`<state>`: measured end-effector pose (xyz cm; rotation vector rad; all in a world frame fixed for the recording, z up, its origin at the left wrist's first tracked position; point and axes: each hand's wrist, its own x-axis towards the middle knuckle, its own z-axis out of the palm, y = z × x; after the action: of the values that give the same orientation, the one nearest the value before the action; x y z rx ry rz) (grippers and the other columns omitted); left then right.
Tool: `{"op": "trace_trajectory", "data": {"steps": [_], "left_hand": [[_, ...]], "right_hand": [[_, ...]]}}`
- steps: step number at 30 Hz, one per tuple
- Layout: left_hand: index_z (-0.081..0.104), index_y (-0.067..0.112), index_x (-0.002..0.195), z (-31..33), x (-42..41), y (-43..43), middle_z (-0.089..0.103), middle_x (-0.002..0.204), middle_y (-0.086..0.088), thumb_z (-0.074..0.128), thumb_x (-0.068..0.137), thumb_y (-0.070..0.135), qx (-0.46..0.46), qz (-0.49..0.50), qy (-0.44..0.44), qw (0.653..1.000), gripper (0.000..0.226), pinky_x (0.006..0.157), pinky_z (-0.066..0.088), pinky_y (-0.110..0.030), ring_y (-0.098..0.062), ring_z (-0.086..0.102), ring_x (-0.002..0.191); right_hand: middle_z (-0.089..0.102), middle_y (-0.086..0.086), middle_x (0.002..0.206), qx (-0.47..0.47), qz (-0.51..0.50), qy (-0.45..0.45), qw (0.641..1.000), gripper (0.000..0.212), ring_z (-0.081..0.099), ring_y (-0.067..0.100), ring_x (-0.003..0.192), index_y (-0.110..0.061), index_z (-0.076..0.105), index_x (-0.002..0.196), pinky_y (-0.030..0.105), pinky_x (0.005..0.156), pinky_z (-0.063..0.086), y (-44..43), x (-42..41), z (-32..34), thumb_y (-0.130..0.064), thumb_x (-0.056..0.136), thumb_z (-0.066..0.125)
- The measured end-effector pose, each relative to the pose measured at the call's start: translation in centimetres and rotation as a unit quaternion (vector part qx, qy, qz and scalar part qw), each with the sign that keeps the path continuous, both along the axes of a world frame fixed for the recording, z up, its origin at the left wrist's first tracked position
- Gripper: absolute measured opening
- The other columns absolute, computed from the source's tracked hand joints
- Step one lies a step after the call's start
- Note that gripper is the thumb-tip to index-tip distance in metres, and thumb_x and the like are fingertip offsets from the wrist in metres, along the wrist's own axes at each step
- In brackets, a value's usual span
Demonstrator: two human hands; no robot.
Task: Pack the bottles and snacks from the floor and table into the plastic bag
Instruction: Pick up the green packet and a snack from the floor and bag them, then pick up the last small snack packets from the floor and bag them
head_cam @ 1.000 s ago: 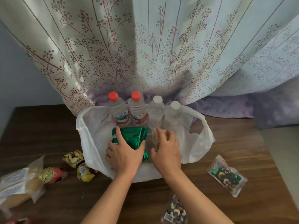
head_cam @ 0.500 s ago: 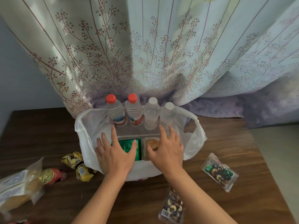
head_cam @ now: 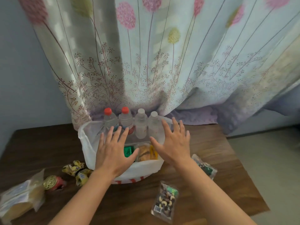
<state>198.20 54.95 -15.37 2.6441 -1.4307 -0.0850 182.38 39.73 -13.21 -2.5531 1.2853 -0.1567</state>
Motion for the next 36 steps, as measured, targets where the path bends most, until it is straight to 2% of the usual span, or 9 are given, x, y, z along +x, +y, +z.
{"op": "trace_trajectory", "data": {"steps": [4, 8, 12, 15, 19, 24, 28, 36], "left_hand": [[0.010, 0.033, 0.164, 2.9, -1.2, -1.5, 0.010, 0.171, 0.001, 0.014, 0.082, 0.089, -0.005, -0.042, -0.033, 0.999, 0.099, 0.126, -0.002, -0.053, -0.024, -0.004, 0.158], [0.005, 0.036, 0.163, 5.1, -3.6, -3.4, 0.003, 0.171, 0.002, 0.015, 0.081, 0.090, -0.007, -0.094, -0.056, 0.994, 0.099, 0.125, -0.005, -0.055, -0.024, -0.010, 0.158], [0.013, 0.035, 0.163, 7.1, -7.9, -5.8, 0.010, 0.171, 0.000, 0.022, 0.082, 0.088, -0.025, -0.141, -0.051, 0.988, 0.097, 0.125, -0.007, -0.055, -0.027, -0.002, 0.158], [0.006, 0.037, 0.163, 8.2, -11.9, -7.7, 0.007, 0.172, 0.002, 0.017, 0.081, 0.089, -0.016, -0.170, -0.046, 0.984, 0.097, 0.125, -0.007, -0.055, -0.027, -0.004, 0.158], [0.000, 0.038, 0.163, 9.4, -18.0, -10.1, -0.001, 0.172, 0.003, 0.017, 0.084, 0.088, -0.013, -0.205, -0.046, 0.978, 0.095, 0.125, -0.009, -0.054, -0.024, -0.011, 0.157], [0.003, 0.038, 0.163, 10.2, -27.8, -12.6, 0.001, 0.172, 0.003, 0.011, 0.081, 0.088, -0.018, -0.256, -0.056, 0.965, 0.096, 0.125, -0.008, -0.053, -0.023, -0.010, 0.158], [0.004, 0.037, 0.163, 11.0, -37.0, -14.0, 0.003, 0.172, 0.002, 0.013, 0.086, 0.086, -0.028, -0.312, -0.059, 0.948, 0.092, 0.125, -0.009, -0.053, -0.024, -0.009, 0.158], [0.000, 0.035, 0.163, 11.8, -52.3, -17.4, 0.006, 0.172, 0.003, 0.004, 0.084, 0.081, -0.048, -0.393, -0.039, 0.917, 0.091, 0.127, -0.001, -0.052, -0.024, -0.002, 0.158]], "right_hand": [[0.005, 0.005, 0.172, -0.030, 0.007, -0.007, 0.999, 0.091, -0.005, 0.032, 0.158, -0.042, 0.012, 0.159, 0.066, 0.121, 0.012, -0.2, -2.3, 2.4, -0.086, 0.081, 0.028], [0.001, 0.003, 0.172, -0.033, -0.013, 0.010, 0.999, 0.092, -0.007, 0.031, 0.158, -0.043, 0.007, 0.160, 0.069, 0.120, 0.009, -0.9, -5.9, 4.2, -0.086, 0.084, 0.035], [0.000, 0.004, 0.172, -0.025, -0.048, 0.014, 0.998, 0.092, -0.008, 0.031, 0.158, -0.041, 0.006, 0.161, 0.069, 0.121, 0.008, -1.7, -10.7, 5.8, -0.084, 0.086, 0.037], [0.000, 0.003, 0.172, -0.045, -0.077, 0.018, 0.996, 0.091, -0.008, 0.030, 0.158, -0.040, 0.005, 0.161, 0.068, 0.121, 0.007, -2.4, -15.2, 6.6, -0.085, 0.086, 0.033], [-0.001, 0.003, 0.172, -0.060, -0.133, 0.021, 0.989, 0.091, -0.008, 0.030, 0.158, -0.040, 0.006, 0.162, 0.067, 0.122, 0.005, -3.3, -23.2, 7.7, -0.083, 0.087, 0.034], [0.004, 0.002, 0.172, -0.070, -0.205, 0.020, 0.976, 0.091, -0.005, 0.030, 0.158, -0.041, 0.009, 0.161, 0.066, 0.122, 0.004, -2.8, -35.3, 8.7, -0.085, 0.085, 0.034], [0.007, 0.004, 0.172, -0.080, -0.254, 0.035, 0.963, 0.090, -0.002, 0.032, 0.158, -0.041, 0.011, 0.161, 0.066, 0.122, 0.007, -1.7, -44.8, 9.3, -0.084, 0.086, 0.033], [0.004, 0.004, 0.172, -0.076, -0.373, 0.072, 0.922, 0.089, -0.003, 0.032, 0.158, -0.041, 0.007, 0.162, 0.065, 0.122, 0.007, 0.4, -61.9, 10.7, -0.085, 0.087, 0.027]]}}
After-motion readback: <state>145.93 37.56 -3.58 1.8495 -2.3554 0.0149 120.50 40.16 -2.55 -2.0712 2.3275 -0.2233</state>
